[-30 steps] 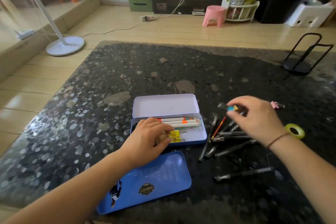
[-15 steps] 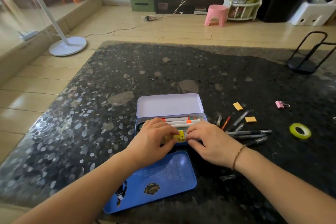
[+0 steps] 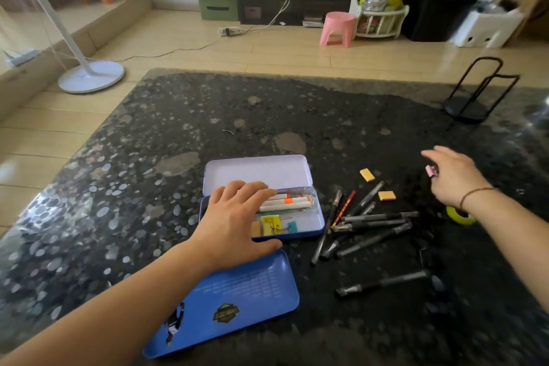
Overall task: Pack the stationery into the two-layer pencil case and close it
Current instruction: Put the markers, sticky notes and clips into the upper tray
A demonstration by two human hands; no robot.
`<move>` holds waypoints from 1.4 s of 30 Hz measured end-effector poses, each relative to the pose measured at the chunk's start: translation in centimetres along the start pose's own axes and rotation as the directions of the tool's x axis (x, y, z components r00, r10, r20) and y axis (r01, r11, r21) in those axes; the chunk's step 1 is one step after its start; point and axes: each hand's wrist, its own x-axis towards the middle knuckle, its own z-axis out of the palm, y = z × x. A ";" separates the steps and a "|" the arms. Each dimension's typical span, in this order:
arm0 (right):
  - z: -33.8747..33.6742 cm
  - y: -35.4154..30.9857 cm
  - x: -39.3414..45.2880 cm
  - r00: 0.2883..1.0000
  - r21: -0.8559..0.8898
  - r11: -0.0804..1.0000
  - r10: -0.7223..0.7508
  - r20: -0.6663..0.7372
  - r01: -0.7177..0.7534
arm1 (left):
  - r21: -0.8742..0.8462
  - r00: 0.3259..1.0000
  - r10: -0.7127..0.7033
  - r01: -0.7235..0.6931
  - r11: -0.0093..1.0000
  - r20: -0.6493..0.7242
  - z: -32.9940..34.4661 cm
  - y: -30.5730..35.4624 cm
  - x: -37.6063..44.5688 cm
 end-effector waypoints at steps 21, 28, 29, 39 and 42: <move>2.1 -15.3 -9.0 0.568 0.070 0.566 -0.823 0.000 0.821 | -0.012 0.998 -0.002 0.003 1.000 0.057 -0.7 -1.5 -0.7; 3.8 -15.8 -9.1 0.644 -0.007 0.646 -0.762 -0.061 0.763 | -0.033 0.999 -0.023 0.025 0.999 0.043 -0.7 -2.2 -1.4; 3.9 -15.7 -9.1 0.644 -0.003 0.645 -0.762 -0.070 0.764 | -0.042 0.998 -0.030 0.032 0.999 0.046 -0.7 -2.1 -1.3; 3.7 -13.9 -9.9 0.683 0.052 0.681 -0.727 -0.066 0.730 | -0.104 1.000 0.001 0.001 0.995 0.019 -1.6 -2.5 -2.8; 3.6 -11.9 -10.3 0.733 0.120 0.725 -0.657 -0.176 0.679 | -0.069 0.998 0.011 -0.015 0.998 -0.064 -2.2 -2.8 -4.7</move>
